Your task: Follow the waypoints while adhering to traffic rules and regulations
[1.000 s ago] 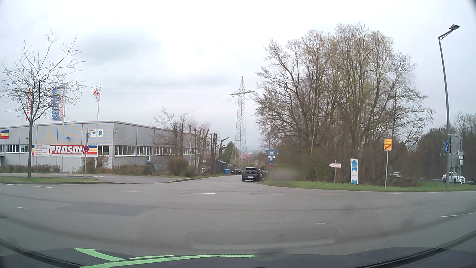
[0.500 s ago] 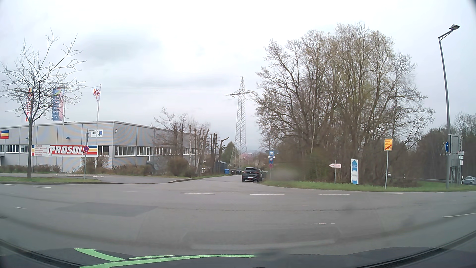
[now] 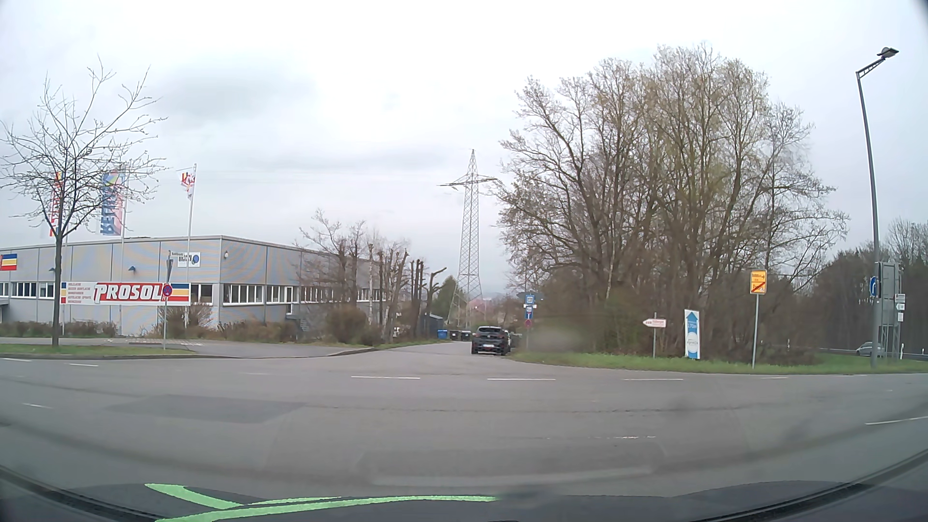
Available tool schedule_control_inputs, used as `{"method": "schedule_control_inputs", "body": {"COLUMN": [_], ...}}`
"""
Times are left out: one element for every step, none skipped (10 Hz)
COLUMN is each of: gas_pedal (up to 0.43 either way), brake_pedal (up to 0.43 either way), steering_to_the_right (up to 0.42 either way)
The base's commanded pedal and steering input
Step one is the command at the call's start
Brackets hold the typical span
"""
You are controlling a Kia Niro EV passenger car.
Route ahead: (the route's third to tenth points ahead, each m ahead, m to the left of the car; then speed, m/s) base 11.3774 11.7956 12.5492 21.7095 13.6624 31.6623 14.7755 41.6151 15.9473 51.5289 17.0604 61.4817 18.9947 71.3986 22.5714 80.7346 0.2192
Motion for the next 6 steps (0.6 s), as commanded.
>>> {"method": "schedule_control_inputs", "body": {"gas_pedal": [0.000, 0.000, 0.000, 0.000, 0.000, 0.000], "brake_pedal": [0.085, 0.091, 0.104, 0.110, 0.116, 0.116], "steering_to_the_right": [-0.013, -0.013, -0.013, -0.013, -0.013, -0.013]}}
